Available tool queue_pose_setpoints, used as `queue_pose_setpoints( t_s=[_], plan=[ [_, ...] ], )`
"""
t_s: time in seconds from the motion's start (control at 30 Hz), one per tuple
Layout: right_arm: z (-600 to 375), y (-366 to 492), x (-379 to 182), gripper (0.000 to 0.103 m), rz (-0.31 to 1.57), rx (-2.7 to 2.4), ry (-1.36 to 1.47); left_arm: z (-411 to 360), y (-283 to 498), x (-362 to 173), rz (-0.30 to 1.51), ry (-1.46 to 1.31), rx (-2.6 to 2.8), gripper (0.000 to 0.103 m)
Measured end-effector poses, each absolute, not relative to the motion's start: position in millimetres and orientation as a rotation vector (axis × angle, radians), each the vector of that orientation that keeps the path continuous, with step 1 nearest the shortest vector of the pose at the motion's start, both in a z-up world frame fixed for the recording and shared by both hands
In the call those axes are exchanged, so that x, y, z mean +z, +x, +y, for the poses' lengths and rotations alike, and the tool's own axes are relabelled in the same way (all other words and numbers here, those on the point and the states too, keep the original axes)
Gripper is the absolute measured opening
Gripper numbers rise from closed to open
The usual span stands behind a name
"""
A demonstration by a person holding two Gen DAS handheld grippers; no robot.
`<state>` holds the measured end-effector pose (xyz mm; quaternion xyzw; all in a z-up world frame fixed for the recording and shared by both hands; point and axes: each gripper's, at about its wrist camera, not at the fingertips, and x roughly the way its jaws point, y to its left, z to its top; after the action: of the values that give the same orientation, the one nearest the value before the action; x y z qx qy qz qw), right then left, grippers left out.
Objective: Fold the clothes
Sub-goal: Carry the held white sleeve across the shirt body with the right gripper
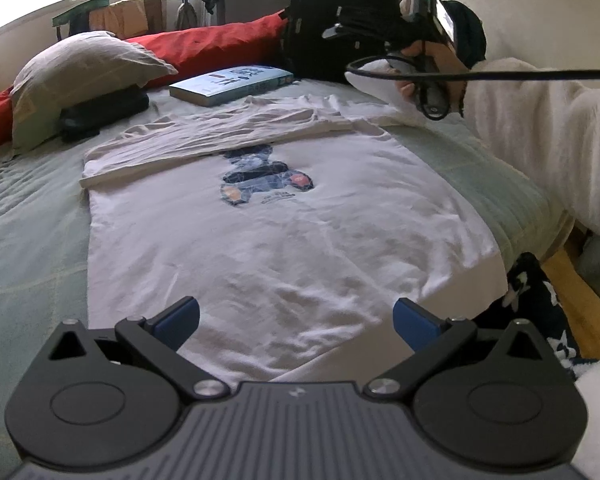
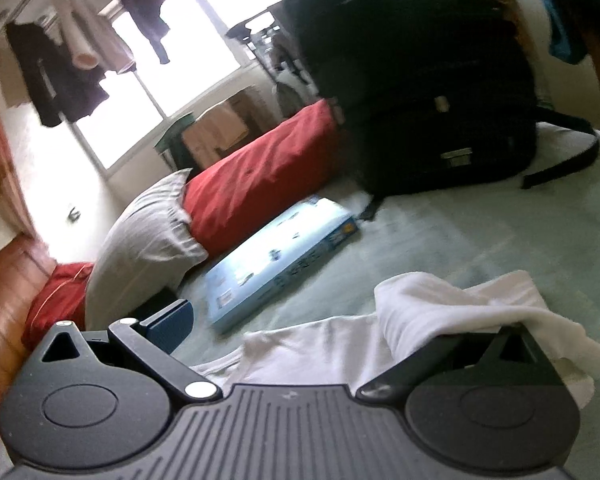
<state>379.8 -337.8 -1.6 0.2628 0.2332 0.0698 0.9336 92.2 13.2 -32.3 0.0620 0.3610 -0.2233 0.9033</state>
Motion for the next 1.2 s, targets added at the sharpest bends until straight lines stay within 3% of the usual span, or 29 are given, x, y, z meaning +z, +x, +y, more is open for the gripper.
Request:
queue_pose_setpoints(
  t_s=[0.73, 1.2],
  plan=[
    [-210, 405, -5, 0.103, 0.540, 0.321, 0.486, 38, 88, -34, 0.756, 0.092, -0.417, 0.102],
    [-180, 406, 2, 0.103, 0.538, 0.364, 0.475, 40, 87, -35, 0.755, 0.085, -0.418, 0.102]
  ],
)
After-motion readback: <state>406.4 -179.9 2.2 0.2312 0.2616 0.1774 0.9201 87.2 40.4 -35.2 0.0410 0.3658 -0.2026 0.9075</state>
